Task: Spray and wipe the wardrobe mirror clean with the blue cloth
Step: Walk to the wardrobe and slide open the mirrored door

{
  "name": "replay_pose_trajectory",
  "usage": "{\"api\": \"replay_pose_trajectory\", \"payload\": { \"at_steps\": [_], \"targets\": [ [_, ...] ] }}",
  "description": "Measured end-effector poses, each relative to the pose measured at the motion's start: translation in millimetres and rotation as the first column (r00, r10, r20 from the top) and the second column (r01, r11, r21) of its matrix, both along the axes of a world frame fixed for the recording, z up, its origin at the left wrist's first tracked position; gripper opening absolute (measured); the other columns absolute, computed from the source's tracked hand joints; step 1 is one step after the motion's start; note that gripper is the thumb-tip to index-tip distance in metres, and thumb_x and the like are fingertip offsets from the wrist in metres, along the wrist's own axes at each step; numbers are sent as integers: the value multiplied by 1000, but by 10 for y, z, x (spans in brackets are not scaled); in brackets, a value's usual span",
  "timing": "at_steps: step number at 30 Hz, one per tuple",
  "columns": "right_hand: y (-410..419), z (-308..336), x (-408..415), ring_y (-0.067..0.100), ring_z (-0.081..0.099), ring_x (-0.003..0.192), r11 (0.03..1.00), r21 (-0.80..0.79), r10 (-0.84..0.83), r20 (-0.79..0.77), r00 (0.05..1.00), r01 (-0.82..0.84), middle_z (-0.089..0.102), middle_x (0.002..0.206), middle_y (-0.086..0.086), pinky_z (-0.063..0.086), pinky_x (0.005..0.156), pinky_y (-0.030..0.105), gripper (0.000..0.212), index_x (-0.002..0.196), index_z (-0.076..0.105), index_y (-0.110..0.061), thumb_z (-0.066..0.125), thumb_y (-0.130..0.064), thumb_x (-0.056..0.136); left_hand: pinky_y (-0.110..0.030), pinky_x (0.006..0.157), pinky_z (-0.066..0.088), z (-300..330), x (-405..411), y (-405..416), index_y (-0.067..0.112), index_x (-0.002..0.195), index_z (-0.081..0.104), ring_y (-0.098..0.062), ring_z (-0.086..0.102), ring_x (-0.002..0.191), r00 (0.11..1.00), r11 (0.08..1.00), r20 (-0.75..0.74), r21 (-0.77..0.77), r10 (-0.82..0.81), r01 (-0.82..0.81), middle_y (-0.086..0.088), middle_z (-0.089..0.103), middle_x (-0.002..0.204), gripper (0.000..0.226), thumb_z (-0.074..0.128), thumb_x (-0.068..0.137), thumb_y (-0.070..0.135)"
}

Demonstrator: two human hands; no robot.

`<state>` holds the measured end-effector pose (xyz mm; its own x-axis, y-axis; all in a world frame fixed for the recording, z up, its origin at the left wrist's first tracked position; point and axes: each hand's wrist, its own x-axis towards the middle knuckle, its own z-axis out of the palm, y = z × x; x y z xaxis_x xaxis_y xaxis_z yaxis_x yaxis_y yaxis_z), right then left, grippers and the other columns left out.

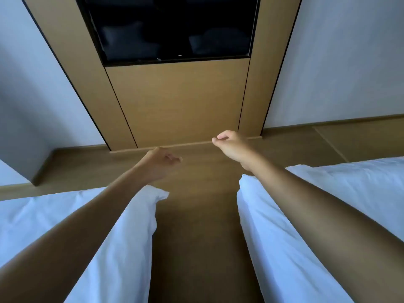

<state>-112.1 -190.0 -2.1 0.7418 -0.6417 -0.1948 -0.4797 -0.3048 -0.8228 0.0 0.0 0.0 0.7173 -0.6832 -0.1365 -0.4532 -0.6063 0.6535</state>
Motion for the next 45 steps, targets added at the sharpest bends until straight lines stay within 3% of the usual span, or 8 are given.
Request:
{"api": "replay_pose_trajectory", "payload": {
  "at_steps": [4,13,21,25,29,35,41,45],
  "targets": [
    [-184,-310,298,20,51,119,996,83,-6,-63,998,11,52,132,1,38,93,29,38,128,53,-17,53,-39,97,-20,58,39,-277,321,-245,8,98,69,-15,55,79,999,999,-42,45,23,-21,-3,64,94,27,59,92,32],
    [-601,-1082,1238,18,54,114,976,150,-139,-145,980,161,56,126,-1,41,90,28,34,123,58,-18,55,-38,96,-25,75,45,-1185,1447,-710,8,100,70,-19,63,93,970,990,-239,139,32,2,-6,70,102,24,60,91,28],
    [-792,-1501,2108,17,57,111,924,209,-271,-238,933,321,61,124,2,40,87,23,34,123,61,-12,57,-32,96,-30,80,47,-1703,2512,-1195,5,99,70,-28,65,92,934,969,-355,217,-34,117,-13,71,97,25,59,93,26],
    [-950,-1642,2317,17,56,117,885,251,-324,-272,906,392,61,128,2,39,88,22,37,127,60,-12,57,-32,96,-27,67,41,-1862,2822,-1435,6,85,67,-28,61,80,922,949,-386,277,-33,150,-14,67,85,25,56,94,27],
    [-1231,-1836,2421,20,55,120,855,277,-350,-316,882,439,61,129,4,44,100,31,39,129,59,-12,57,-32,96,-29,74,42,-2087,3009,-1728,11,82,65,-32,64,90,897,923,-440,326,-41,202,-15,68,89,20,56,94,25],
    [-2050,-2097,2525,17,59,111,799,315,-415,-330,848,513,61,129,0,45,90,27,37,131,58,-15,55,-31,97,-25,61,35,-2185,3283,-2811,2,88,63,-21,53,73,882,901,-459,332,-106,281,-13,59,81,22,54,96,20],
    [-3317,-2193,2530,18,56,120,769,280,-483,-334,809,575,62,127,-1,37,84,22,37,130,58,-16,54,-32,97,-24,72,37,-2168,3432,-4328,9,98,67,-28,63,95,899,890,-405,332,-165,312,-13,66,92,23,56,93,28],
    [-4097,-2106,2369,22,54,123,760,247,-499,-369,784,601,60,131,4,40,93,26,38,132,56,-13,51,-31,99,-23,73,37,-2037,3306,-5271,10,108,66,-23,60,95,874,854,-411,324,-260,407,-6,64,97,27,54,95,30]
  ]
}}
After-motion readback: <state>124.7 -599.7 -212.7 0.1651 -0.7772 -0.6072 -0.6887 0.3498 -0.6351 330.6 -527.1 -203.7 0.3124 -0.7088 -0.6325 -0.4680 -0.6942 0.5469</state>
